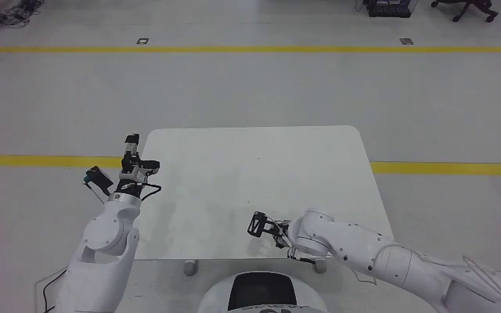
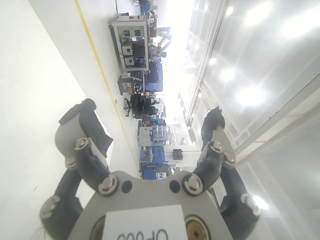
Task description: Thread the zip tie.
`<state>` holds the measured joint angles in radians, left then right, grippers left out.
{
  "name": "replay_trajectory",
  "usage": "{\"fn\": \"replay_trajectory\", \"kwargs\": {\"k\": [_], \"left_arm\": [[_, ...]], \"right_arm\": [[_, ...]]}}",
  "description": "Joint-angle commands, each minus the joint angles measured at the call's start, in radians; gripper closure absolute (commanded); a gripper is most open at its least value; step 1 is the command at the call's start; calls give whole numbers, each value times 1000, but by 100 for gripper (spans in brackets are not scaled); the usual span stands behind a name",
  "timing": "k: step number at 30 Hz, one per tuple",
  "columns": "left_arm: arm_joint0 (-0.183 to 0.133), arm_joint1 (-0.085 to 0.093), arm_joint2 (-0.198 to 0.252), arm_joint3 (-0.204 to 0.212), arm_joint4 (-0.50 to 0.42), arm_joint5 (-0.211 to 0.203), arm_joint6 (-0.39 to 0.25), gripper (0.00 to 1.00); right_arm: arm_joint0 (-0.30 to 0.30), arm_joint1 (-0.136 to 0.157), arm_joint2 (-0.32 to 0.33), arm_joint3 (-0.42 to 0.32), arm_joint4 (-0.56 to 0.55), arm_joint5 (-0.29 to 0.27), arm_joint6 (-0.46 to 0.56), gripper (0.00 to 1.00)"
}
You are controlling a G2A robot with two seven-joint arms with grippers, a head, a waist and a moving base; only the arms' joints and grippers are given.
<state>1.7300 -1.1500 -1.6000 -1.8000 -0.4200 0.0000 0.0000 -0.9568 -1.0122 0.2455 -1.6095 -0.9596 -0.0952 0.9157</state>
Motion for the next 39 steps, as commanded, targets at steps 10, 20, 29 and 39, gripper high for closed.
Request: {"fn": "replay_trajectory", "kwargs": {"k": [10, 20, 29, 39], "left_arm": [[0, 0, 0, 0, 0, 0, 0, 0], [0, 0, 0, 0, 0, 0, 0, 0], [0, 0, 0, 0, 0, 0, 0, 0], [0, 0, 0, 0, 0, 0, 0, 0]], "right_arm": [[-6, -57, 9, 46, -28, 14, 28, 100], [-20, -81, 39, 70, -13, -27, 29, 100], [-40, -88, 82, 81, 2, -41, 11, 100], [-95, -64, 166, 53, 24, -47, -33, 100]]}}
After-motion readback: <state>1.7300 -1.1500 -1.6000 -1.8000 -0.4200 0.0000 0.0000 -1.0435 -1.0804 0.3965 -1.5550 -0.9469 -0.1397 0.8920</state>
